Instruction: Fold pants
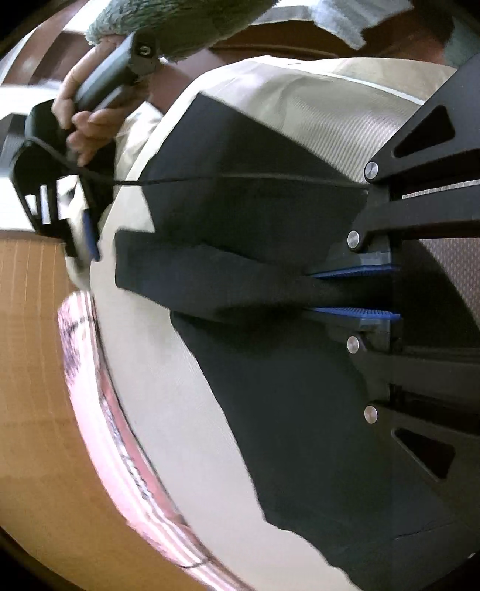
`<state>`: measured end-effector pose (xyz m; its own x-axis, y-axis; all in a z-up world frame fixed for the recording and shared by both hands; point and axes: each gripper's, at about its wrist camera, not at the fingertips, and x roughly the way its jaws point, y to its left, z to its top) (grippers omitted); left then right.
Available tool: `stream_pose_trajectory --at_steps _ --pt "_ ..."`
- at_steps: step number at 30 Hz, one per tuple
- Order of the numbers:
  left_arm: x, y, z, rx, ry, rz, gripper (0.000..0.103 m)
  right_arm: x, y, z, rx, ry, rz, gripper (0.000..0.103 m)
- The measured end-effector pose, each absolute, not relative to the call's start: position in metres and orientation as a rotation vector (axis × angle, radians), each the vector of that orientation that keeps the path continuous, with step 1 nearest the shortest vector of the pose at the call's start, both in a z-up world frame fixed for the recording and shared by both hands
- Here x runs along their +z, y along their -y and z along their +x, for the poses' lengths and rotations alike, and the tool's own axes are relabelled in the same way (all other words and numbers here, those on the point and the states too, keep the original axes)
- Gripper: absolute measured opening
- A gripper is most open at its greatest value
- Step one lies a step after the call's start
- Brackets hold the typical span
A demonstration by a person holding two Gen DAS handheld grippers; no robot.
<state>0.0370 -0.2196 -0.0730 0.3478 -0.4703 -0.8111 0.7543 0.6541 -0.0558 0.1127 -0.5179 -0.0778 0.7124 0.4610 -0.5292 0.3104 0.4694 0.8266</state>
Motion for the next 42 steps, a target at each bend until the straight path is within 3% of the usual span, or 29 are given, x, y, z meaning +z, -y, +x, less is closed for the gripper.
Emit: stream_pose_trajectory --at_steps 2,7,15,23,28,33,42 --pt "-0.075 0.213 0.048 -0.785 -0.935 0.318 0.015 -0.071 0.513 0.129 0.133 -0.817 1.113 0.034" --pt "-0.085 0.206 0.059 -0.762 -0.963 0.284 0.015 -0.073 0.518 0.124 0.104 -0.833 1.069 0.034" --pt "-0.095 0.203 0.068 -0.762 -0.994 0.254 0.015 -0.127 0.561 0.071 -0.076 -0.887 1.191 0.034" --pt "-0.095 0.204 0.068 -0.762 -0.996 0.25 0.015 -0.146 0.566 0.09 -0.141 -0.909 1.19 0.034" --pt "-0.096 0.203 0.068 -0.765 -0.999 0.245 0.015 -0.159 0.576 0.1 -0.143 -0.864 1.24 0.028" --pt "-0.096 0.204 0.067 -0.762 -1.001 0.249 0.015 -0.163 0.581 0.114 -0.15 -0.857 1.227 0.01" --pt "-0.091 0.21 0.064 -0.747 -0.986 0.293 0.015 -0.114 0.584 0.094 -0.126 -0.766 1.162 0.005"
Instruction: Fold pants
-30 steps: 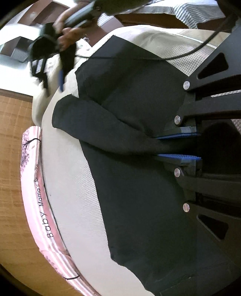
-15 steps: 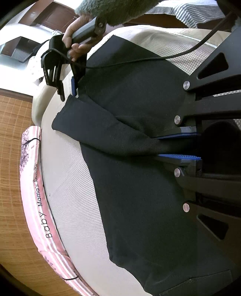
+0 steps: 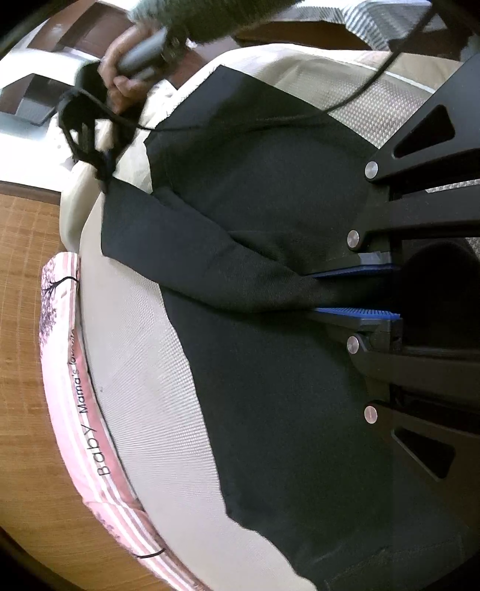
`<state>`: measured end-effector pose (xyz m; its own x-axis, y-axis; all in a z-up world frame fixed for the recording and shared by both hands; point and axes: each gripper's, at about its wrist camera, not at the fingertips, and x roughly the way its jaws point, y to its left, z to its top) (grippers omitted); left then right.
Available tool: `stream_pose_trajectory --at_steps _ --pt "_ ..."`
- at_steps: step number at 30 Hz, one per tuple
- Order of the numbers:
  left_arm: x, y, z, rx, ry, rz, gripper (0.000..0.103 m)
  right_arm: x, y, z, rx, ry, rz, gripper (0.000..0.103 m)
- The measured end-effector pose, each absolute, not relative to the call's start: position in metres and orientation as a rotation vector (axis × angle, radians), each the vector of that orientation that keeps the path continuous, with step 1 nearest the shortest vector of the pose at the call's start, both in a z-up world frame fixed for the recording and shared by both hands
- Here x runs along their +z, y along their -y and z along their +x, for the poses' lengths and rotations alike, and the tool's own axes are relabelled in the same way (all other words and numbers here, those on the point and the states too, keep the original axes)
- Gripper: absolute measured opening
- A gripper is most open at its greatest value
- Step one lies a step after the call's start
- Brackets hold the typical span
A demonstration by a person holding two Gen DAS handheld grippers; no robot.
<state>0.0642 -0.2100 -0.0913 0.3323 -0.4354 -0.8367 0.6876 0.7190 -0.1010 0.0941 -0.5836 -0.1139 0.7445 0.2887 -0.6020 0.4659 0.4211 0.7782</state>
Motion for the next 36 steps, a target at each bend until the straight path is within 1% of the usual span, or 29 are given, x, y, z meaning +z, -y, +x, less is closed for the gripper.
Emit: stream_pose_trajectory --at_steps 6,10,14,18,21,23,28,31,34,35,36 --pt "-0.069 0.225 0.043 -0.802 -0.872 0.388 0.015 -0.048 0.588 0.043 -0.143 -0.653 1.068 0.005" --pt "-0.062 0.238 0.025 -0.866 -0.826 0.449 0.015 -0.032 0.6 -0.013 -0.243 -0.622 1.038 0.005" --pt "-0.072 0.252 0.002 -0.935 -0.826 0.552 0.015 -0.048 0.61 -0.064 -0.368 -0.65 1.032 0.004" --pt "-0.089 0.263 -0.013 -0.946 -0.834 0.664 0.016 -0.102 0.608 -0.106 -0.486 -0.747 1.069 0.004" --pt "-0.092 0.265 -0.017 -0.939 -0.821 0.695 0.016 -0.131 0.607 -0.115 -0.53 -0.79 1.089 0.004" --pt "-0.089 0.264 -0.015 -0.941 -0.84 0.68 0.016 -0.135 0.608 -0.117 -0.529 -0.78 1.107 0.004" --pt "-0.087 0.266 -0.018 -0.958 -0.834 0.69 0.017 -0.117 0.606 -0.119 -0.527 -0.724 1.056 0.003" --pt "-0.093 0.268 -0.018 -0.958 -0.834 0.705 0.018 -0.132 0.606 -0.115 -0.556 -0.783 1.035 0.003" --pt "-0.091 0.265 -0.016 -0.972 -0.844 0.693 0.023 -0.148 0.61 -0.123 -0.562 -0.785 1.069 0.001" --pt "-0.089 0.262 -0.013 -0.978 -0.86 0.665 0.025 -0.147 0.61 -0.125 -0.562 -0.788 1.072 0.002" --pt "-0.088 0.259 -0.01 -0.987 -0.881 0.641 0.028 -0.146 0.61 -0.126 -0.565 -0.794 1.07 0.008"
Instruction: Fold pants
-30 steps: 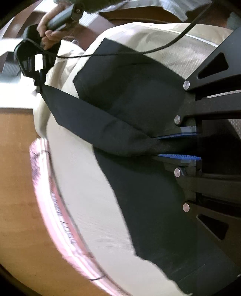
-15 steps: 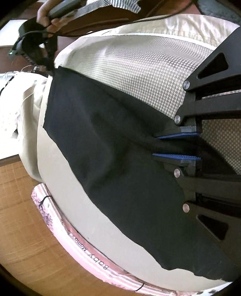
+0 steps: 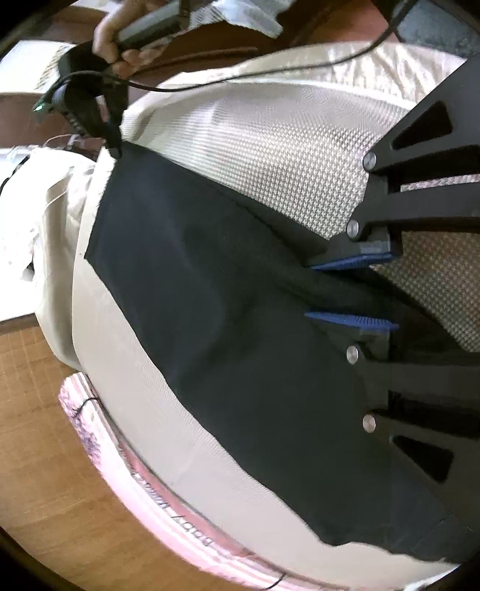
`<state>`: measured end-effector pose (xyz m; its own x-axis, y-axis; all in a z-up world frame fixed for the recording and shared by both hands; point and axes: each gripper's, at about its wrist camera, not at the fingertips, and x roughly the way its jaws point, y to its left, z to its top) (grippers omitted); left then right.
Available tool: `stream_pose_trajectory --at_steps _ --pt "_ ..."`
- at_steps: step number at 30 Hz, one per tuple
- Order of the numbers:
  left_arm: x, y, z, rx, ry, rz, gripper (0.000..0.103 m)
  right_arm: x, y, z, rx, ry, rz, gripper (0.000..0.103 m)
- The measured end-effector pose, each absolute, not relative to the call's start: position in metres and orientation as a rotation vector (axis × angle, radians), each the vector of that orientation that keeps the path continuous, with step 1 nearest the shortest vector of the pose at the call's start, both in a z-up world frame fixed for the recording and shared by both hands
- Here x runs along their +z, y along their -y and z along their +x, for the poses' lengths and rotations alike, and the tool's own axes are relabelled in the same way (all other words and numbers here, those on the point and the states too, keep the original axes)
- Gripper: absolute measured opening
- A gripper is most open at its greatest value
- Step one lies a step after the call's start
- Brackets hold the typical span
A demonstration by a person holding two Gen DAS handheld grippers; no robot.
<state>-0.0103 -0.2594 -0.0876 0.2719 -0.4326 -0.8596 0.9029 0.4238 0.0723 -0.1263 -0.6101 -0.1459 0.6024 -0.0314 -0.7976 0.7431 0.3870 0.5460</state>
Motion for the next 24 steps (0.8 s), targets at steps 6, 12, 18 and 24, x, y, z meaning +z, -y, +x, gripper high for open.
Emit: stream_pose_trajectory --at_steps 6,12,18,24 --pt "-0.056 0.221 0.006 -0.988 -0.868 0.467 0.045 -0.106 0.605 -0.132 -0.648 -0.803 0.935 0.038" --pt "-0.042 0.137 0.065 -0.685 -0.866 0.311 0.051 -0.058 0.57 -0.086 -0.485 -0.796 0.792 0.038" --pt "-0.053 0.031 0.104 -0.34 -0.9 0.217 0.051 -0.043 0.467 0.025 -0.097 -0.907 0.635 0.038" --pt "-0.066 -0.052 0.107 -0.144 -0.937 0.135 0.051 -0.06 0.323 0.135 0.268 -1.073 0.432 0.038"
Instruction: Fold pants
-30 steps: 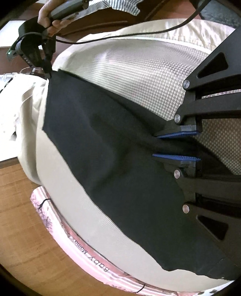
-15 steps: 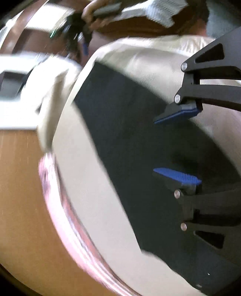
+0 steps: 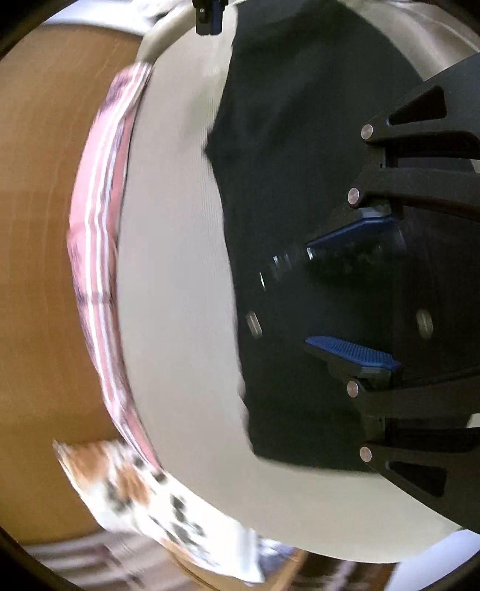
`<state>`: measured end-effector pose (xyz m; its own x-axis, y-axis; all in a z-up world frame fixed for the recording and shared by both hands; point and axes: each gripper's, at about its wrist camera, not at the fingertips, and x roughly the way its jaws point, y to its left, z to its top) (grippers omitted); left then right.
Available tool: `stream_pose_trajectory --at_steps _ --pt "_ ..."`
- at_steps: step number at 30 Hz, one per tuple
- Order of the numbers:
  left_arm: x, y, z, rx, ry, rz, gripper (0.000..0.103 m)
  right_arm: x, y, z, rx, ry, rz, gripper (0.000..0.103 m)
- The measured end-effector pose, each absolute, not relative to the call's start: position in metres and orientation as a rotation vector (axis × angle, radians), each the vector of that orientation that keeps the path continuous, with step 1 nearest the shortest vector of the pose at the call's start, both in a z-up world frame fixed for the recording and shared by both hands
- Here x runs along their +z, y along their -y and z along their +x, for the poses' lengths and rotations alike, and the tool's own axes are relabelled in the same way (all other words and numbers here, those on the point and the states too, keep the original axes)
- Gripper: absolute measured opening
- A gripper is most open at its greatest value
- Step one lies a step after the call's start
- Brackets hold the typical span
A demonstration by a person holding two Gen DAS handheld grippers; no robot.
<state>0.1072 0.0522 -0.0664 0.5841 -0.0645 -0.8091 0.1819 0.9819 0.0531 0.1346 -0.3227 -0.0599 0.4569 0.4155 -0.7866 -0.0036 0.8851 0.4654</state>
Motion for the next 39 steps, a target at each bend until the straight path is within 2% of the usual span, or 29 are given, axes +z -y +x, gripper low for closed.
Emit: stream_pose_trajectory --at_steps 6,12,13,14,19,24,28,29,30,32,39 --pt "-0.079 -0.087 0.098 -0.168 -0.955 0.065 0.05 -0.085 0.223 0.199 0.486 -1.202 0.369 0.038" --pt "-0.086 -0.088 0.103 -0.192 -0.961 0.037 0.049 -0.109 0.183 0.234 0.52 -1.271 0.298 0.039" --pt "-0.086 -0.09 0.106 -0.199 -0.96 0.028 0.048 -0.113 0.181 0.239 0.54 -1.281 0.318 0.037" --pt "-0.086 -0.092 0.106 -0.204 -0.96 0.021 0.047 -0.113 0.182 0.242 0.552 -1.289 0.33 0.017" --pt "-0.085 -0.1 0.108 -0.201 -0.958 -0.008 0.039 -0.1 0.187 0.245 0.538 -1.223 0.375 0.01" --pt "-0.086 -0.1 0.107 -0.201 -0.955 0.003 0.038 -0.116 0.181 0.253 0.48 -1.235 0.333 0.009" --pt "-0.085 -0.096 0.11 -0.184 -0.963 0.024 0.038 -0.116 0.184 0.254 0.467 -1.225 0.349 0.011" --pt "-0.084 -0.094 0.11 -0.178 -0.966 0.031 0.038 -0.112 0.185 0.253 0.464 -1.225 0.342 0.017" --pt "-0.081 -0.091 0.11 -0.171 -0.967 0.044 0.038 -0.106 0.188 0.25 0.455 -1.216 0.347 0.028" --pt "-0.069 -0.082 0.106 -0.167 -0.935 0.086 0.038 -0.085 0.199 0.24 0.423 -1.148 0.354 0.035" --pt "-0.026 -0.018 0.103 -0.338 -0.787 0.179 0.05 -0.024 0.269 0.173 0.313 -1.019 0.344 0.035"
